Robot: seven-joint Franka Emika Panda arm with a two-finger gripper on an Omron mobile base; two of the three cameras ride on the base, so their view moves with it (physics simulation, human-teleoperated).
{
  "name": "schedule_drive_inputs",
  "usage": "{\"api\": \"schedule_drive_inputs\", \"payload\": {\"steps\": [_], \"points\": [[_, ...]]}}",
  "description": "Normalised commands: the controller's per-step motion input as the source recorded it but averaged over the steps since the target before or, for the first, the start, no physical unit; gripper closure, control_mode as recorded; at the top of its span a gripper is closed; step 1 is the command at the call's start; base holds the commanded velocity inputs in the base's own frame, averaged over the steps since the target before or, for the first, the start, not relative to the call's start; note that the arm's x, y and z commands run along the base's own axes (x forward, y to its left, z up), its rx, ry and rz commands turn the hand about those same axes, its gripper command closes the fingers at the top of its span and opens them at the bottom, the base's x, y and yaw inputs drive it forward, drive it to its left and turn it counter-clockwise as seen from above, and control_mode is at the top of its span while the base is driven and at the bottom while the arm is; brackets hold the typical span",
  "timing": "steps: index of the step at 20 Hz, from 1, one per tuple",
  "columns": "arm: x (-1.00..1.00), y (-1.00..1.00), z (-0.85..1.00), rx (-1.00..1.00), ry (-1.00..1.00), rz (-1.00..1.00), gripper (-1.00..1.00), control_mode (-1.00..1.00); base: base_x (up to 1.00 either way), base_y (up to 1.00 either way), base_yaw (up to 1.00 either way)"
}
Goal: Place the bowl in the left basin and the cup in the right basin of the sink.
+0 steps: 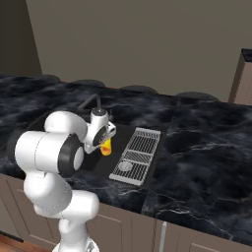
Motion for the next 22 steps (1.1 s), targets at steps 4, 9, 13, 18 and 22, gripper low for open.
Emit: {"api": "schedule_drive_inputs", "payload": {"steps": [4,9,13,18,22], "points": [[0.19,0.02,-0.31,-0.01,0.0,0.13,1.0,-1.0,0.0,0.0,0.0],[0.22,0.04,-0.28,-0.04,0.0,0.09,1.0,-1.0,0.0,0.0,0.0],[0.23,0.0,-0.26,-0.05,0.0,0.08,1.0,-1.0,0.0,0.0,0.0],[0.18,-0.02,-0.23,-0.07,0.0,0.07,1.0,-1.0,0.0,0.0,0.0],[0.13,-0.07,-0.18,-0.07,0.0,0.06,1.0,-1.0,0.0,0.0,0.0]]}}
